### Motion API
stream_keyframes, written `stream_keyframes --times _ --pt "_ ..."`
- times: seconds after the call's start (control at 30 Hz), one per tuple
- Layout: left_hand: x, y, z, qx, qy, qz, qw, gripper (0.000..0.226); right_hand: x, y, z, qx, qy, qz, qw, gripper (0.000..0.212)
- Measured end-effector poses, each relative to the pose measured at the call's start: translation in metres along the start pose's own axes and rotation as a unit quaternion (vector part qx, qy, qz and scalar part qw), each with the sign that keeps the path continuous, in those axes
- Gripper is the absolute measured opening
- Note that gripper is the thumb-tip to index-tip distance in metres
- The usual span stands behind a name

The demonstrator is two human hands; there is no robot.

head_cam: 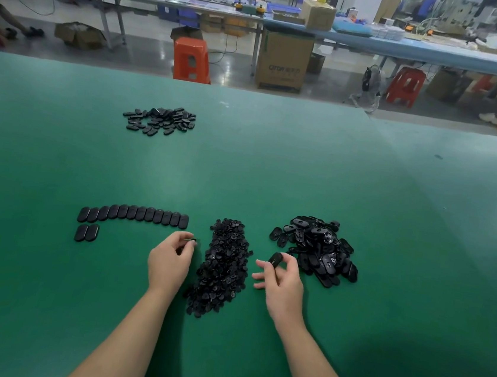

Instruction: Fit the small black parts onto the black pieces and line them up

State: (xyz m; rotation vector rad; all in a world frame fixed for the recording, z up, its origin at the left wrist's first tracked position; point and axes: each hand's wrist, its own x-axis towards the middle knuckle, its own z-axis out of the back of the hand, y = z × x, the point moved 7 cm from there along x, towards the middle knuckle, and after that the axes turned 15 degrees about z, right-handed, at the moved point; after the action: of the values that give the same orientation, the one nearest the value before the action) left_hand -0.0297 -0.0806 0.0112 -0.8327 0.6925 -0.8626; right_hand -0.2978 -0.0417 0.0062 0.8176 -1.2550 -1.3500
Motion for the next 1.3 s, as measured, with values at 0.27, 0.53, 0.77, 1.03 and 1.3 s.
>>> stream_keyframes --times 0.27,0.53,0.77,1.03,1.3 --pt "-0.002 -0.003 -0.002 0.02 0.01 -0.009 1.0 0.013 0.0 0.0 0.002 -0.031 0.003 0.019 0.999 0.022" --pt "0.0 -0.006 -0.001 -0.001 0.023 -0.005 1.0 0.015 0.001 0.0 -0.002 0.022 0.002 -0.001 1.0 0.006" --pt "-0.034 -0.06 -0.035 -0.013 0.126 -0.079 0.989 0.013 0.004 -0.002 -0.005 0.024 0.0 -0.006 1.0 0.021" --pt "-0.065 -0.083 -0.084 0.121 0.175 -0.105 0.971 0.012 0.005 -0.008 -0.005 0.03 0.012 -0.003 0.999 0.019" --pt "-0.065 -0.082 -0.087 0.146 0.163 -0.094 0.971 0.01 0.007 -0.009 -0.006 0.018 0.021 0.012 1.0 0.022"
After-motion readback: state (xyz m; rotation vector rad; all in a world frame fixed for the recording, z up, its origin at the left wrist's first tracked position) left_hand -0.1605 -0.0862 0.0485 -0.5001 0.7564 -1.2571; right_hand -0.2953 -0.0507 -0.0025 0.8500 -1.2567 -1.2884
